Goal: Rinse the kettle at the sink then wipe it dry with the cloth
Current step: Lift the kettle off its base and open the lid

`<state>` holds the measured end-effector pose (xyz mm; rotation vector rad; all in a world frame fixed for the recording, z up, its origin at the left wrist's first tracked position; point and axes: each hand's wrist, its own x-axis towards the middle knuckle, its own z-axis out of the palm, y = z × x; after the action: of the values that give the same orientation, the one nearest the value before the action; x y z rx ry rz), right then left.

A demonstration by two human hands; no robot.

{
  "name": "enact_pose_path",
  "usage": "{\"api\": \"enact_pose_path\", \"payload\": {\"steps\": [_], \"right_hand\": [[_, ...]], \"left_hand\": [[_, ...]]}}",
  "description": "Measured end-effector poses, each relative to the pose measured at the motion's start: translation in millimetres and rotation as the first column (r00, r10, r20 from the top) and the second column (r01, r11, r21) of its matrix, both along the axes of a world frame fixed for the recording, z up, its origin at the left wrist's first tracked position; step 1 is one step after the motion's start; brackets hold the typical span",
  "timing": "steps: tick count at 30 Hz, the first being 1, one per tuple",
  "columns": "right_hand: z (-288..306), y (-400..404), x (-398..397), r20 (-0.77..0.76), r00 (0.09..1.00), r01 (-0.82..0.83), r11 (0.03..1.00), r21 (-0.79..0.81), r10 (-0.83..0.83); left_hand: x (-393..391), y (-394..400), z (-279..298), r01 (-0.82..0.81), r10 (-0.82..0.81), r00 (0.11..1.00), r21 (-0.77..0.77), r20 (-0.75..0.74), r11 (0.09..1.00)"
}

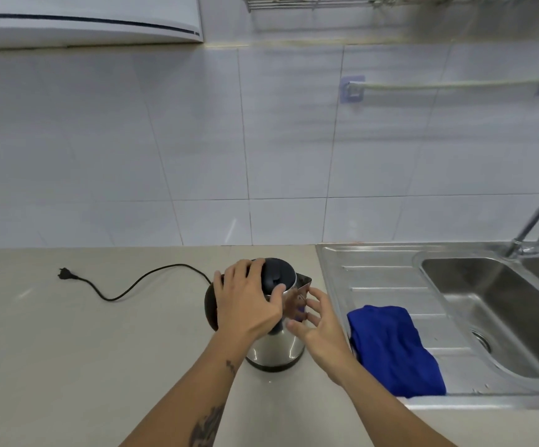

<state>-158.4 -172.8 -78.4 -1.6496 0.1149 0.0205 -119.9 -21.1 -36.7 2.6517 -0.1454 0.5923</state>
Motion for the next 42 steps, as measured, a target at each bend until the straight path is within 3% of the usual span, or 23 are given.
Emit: {"api": "enact_pose_path", "payload": {"steps": [8, 13, 20, 22, 25, 30, 37, 42], "right_hand": [[-7.9, 1.3, 14.6, -0.019, 0.998, -0.053, 0.995, -0.086, 0.052], [-11.9, -2.5, 22.7, -0.043, 0.995, -0.095, 0.989, -0.11, 0.091], [-10.8, -8.7, 28.5, -0.053, 0.99, -0.138, 0.988, -0.073, 0.134], [-6.7, -9.9, 27.5, -0.06, 0.988, -0.142, 0.988, -0.06, 0.139], [-1.5, -10.0, 23.4, -0.068, 0.988, -0.145, 0.988, -0.062, 0.141], [1.2, -7.7, 21.5, -0.061, 0.988, -0.143, 0.986, -0.081, 0.138], [2.7, 6.2, 17.1, -0.102, 0.988, -0.13, 0.987, -0.099, 0.12], [-0.4, 5.4, 21.3, -0.197, 0.972, -0.14, 0.988, -0.061, 0.126]], "left_hand": [[12.1, -15.0, 17.8, -0.147, 0.148, 0.989, 0.047, -0.011, 0.988], [14.9, -12.3, 18.3, -0.162, 0.16, 0.987, 0.081, 0.029, 0.983], [15.2, -7.1, 21.9, -0.159, 0.165, 0.986, -0.271, -0.004, 0.949], [12.6, -4.6, 23.5, -0.165, 0.155, 0.986, -0.465, -0.059, 0.87], [10.1, 2.7, 32.7, -0.227, 0.141, 0.974, -0.742, -0.178, 0.631], [13.7, 38.1, 43.4, -0.317, -0.042, 0.938, -0.899, -0.344, 0.302], [3.7, 84.8, 20.3, -0.51, -0.329, 0.787, -0.85, -0.522, 0.131], [3.1, 91.8, 4.6, -0.478, -0.398, 0.78, -0.87, -0.483, 0.12]]}}
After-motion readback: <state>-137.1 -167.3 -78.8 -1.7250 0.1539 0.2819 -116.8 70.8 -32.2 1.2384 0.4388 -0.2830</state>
